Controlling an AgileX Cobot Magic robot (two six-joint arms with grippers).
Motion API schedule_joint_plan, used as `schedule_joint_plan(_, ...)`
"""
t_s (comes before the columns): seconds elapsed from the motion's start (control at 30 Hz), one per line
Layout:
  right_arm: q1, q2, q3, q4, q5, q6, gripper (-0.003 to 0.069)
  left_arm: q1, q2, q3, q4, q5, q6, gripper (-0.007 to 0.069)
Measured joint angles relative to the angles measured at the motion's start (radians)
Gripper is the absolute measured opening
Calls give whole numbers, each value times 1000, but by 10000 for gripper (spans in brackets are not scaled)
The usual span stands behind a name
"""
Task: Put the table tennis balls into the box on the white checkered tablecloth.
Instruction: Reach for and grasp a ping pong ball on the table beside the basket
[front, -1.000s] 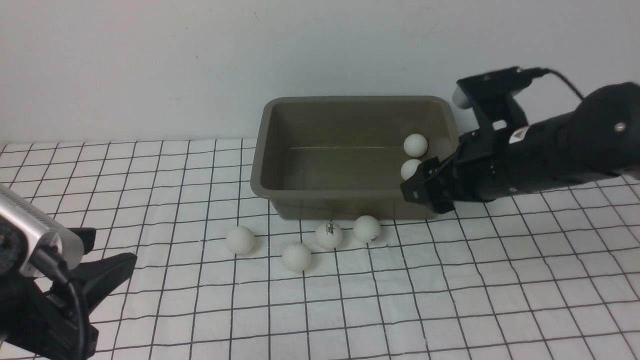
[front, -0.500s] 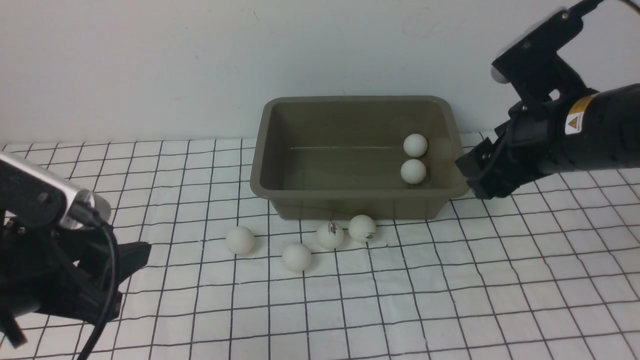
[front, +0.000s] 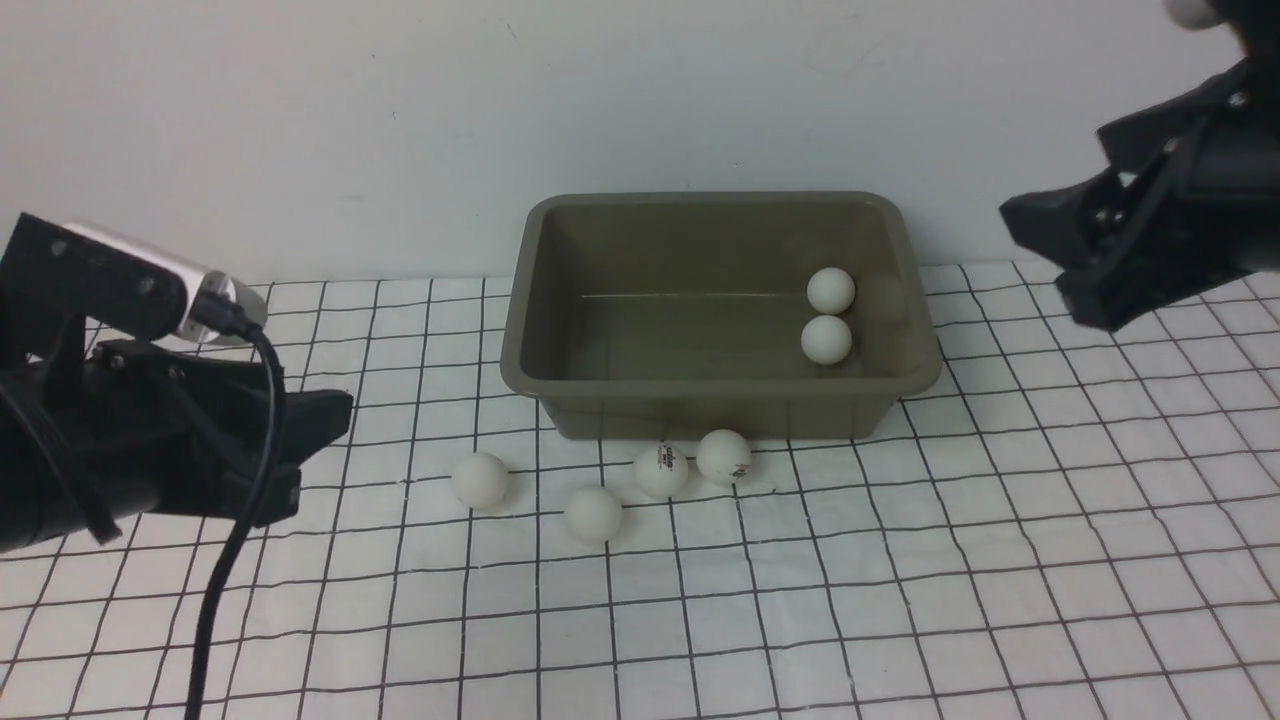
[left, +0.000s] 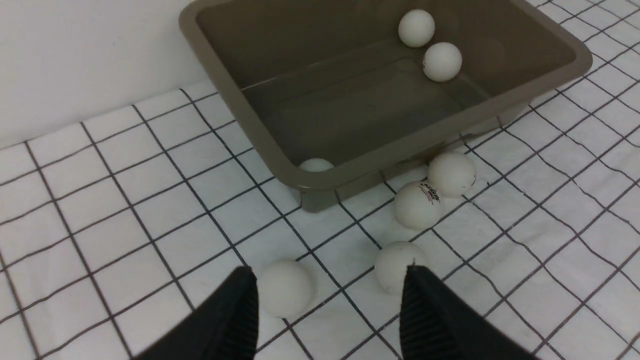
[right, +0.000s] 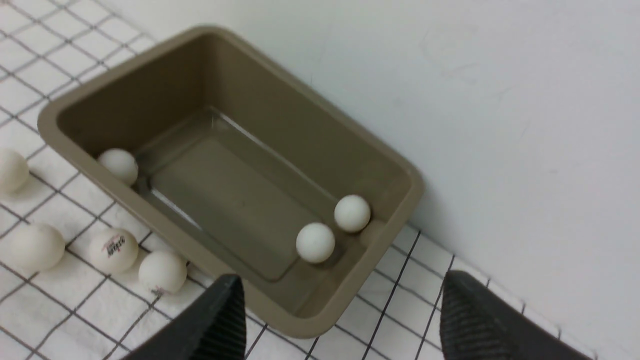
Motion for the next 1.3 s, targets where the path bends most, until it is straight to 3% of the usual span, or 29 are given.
schedule_joint_plan(0.27,0,-13,1,0,89,0,475,-1,306,-202,148,135,34,356)
schedule_joint_plan(0.4,0,-13,1,3,99,0,475,-1,407,-274,191,173,-5,361)
schedule_joint_plan(0.57,0,-13,1,6,100,2,475,-1,522,-347,211,203,-55,421)
schedule_joint_plan(0.8,0,-13,1,6,100,8,475,-4,625,-391,213,198,-71,479)
schedule_joint_plan(1.3,0,-13,1,6,99,20,475,-111,715,-396,232,55,-70,479)
